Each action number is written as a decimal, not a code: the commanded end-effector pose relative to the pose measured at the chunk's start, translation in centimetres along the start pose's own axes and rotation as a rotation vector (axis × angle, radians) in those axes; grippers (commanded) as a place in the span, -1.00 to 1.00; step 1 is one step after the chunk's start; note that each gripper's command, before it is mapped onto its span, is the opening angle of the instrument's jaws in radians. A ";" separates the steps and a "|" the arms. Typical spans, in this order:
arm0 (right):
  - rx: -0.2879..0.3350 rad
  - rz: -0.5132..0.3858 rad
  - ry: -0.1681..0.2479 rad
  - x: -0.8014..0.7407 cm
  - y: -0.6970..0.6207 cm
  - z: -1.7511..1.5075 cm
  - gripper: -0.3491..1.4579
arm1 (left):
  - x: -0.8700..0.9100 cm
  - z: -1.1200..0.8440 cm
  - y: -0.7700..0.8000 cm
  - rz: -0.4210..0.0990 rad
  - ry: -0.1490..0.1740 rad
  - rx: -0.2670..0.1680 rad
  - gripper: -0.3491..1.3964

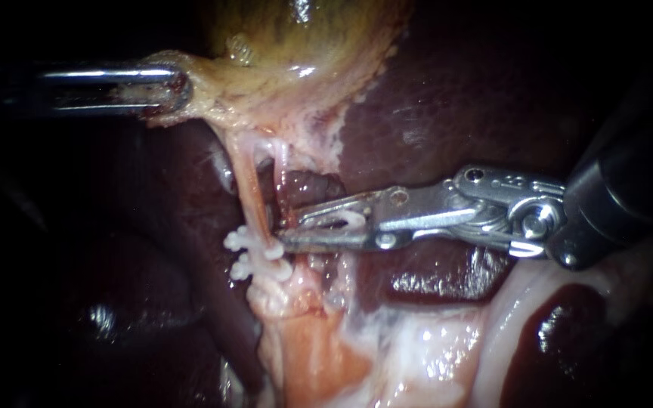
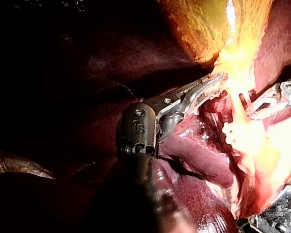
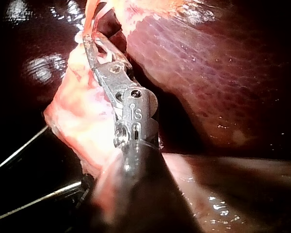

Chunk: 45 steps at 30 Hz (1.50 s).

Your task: Clipping third clip left tube

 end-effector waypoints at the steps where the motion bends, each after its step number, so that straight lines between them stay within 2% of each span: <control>1: 0.000 0.000 0.000 0.00 0.00 0.00 -0.64 | 0.00 0.00 0.00 0.000 0.000 0.000 -1.00; 4: 0.006 0.000 0.014 0.00 0.00 0.00 -0.28 | 0.00 0.00 0.00 0.000 0.000 0.000 -1.00; 7: -0.002 0.005 0.053 0.02 0.02 0.05 -0.08 | 0.00 0.00 0.00 0.000 0.000 0.000 -1.00; 13: 0.003 -0.031 0.063 0.00 -0.01 0.01 -0.06 | 0.00 -0.01 0.00 0.000 0.000 0.000 -1.00; 20: 0.008 -0.026 0.064 0.05 -0.04 -0.19 -0.06 | 0.00 -0.01 0.00 0.000 0.000 0.000 -1.00; 28: 0.019 -0.021 0.079 0.16 -0.19 -0.28 -0.06 | 0.00 -0.01 0.00 0.000 0.000 0.000 -1.00; 32: 0.043 -0.021 0.102 0.23 -0.28 -0.24 -0.06 | 0.00 -0.01 0.00 0.000 0.000 0.000 -1.00; 35: 0.052 -0.022 0.100 0.26 -0.32 -0.16 -0.06 | 0.00 -0.01 0.00 0.000 0.000 0.000 -1.00; 45: 0.069 -0.034 0.096 0.20 -0.25 0.08 -0.06 | 0.00 -0.01 0.00 0.000 0.000 0.000 -1.00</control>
